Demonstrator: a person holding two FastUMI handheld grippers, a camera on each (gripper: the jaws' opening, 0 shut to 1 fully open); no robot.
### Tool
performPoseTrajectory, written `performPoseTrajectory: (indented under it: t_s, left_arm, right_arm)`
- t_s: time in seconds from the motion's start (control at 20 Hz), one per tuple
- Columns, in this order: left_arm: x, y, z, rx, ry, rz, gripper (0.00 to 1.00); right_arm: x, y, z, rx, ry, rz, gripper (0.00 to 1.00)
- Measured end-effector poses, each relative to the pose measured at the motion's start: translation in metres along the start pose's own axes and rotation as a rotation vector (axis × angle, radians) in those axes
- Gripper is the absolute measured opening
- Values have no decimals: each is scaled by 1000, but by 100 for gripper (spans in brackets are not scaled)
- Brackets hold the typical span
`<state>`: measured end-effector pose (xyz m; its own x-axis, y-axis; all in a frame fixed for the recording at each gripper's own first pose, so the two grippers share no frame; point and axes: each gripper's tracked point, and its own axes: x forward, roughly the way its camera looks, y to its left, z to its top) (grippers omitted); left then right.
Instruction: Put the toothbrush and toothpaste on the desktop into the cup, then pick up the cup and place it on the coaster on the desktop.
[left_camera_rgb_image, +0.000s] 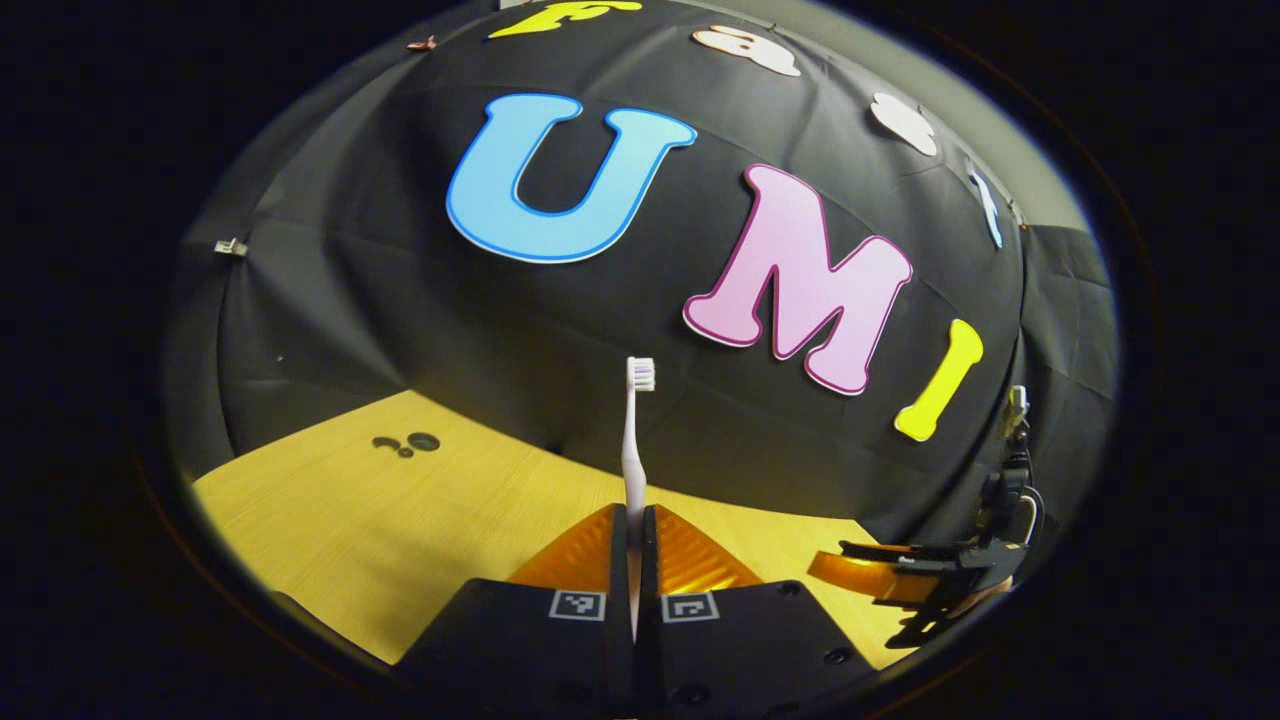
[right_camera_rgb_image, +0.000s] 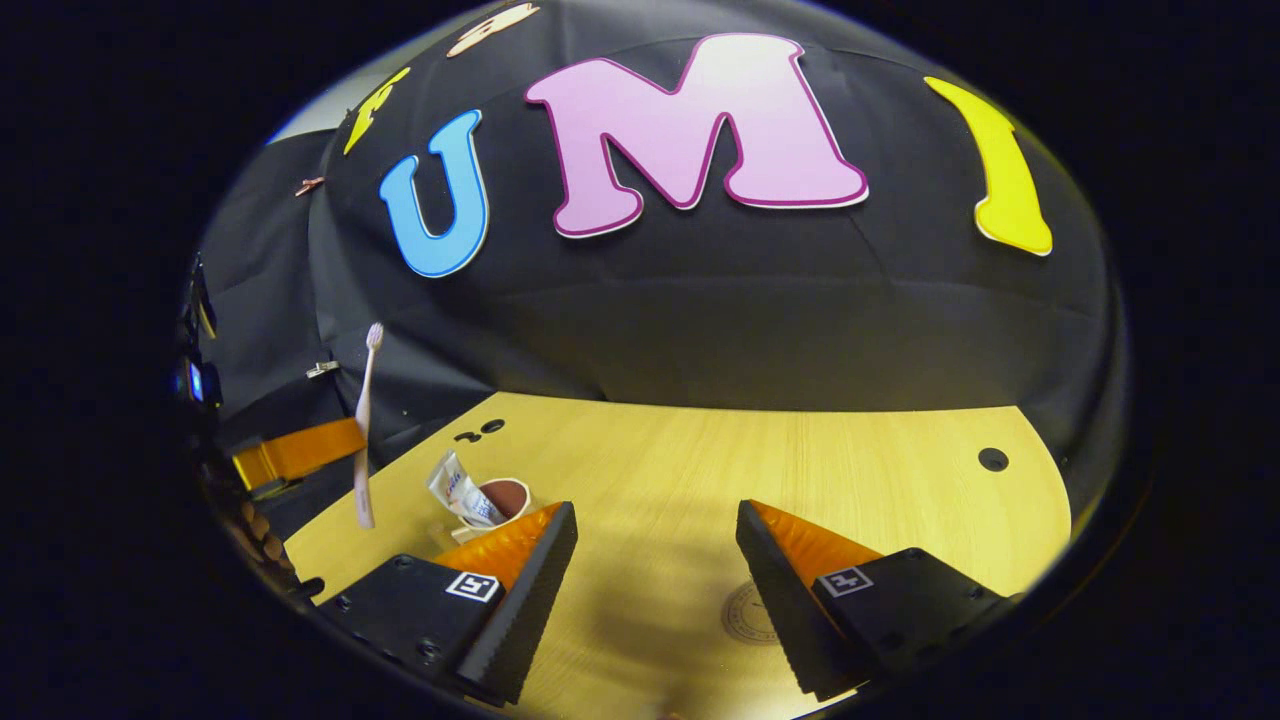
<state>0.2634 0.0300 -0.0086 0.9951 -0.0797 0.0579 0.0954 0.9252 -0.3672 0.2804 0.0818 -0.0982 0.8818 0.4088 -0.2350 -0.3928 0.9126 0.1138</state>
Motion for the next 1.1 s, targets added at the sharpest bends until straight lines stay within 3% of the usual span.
performPoseTrajectory:
  t_s: [0.5, 0.95, 1.0, 1.05, 1.1]
  left_arm:
    - [76, 26, 2, -15, -118, -95, 6]
    - [87, 26, -51, 86, -35, -182, 8]
    - [80, 30, -53, 110, -25, -180, 2]
    - [78, 29, -55, 129, -11, -182, 18]
    - [72, 30, -55, 143, 1, -186, 28]
  right_arm:
    - [-27, -38, -29, -47, 37, -57, 98]
    - [-42, -58, -50, -9, 62, -141, 98]
    - [-44, -60, -49, -9, 60, -148, 98]
    - [-46, -61, -48, -10, 58, -155, 98]
    - [-48, -62, -47, -10, 57, -162, 98]
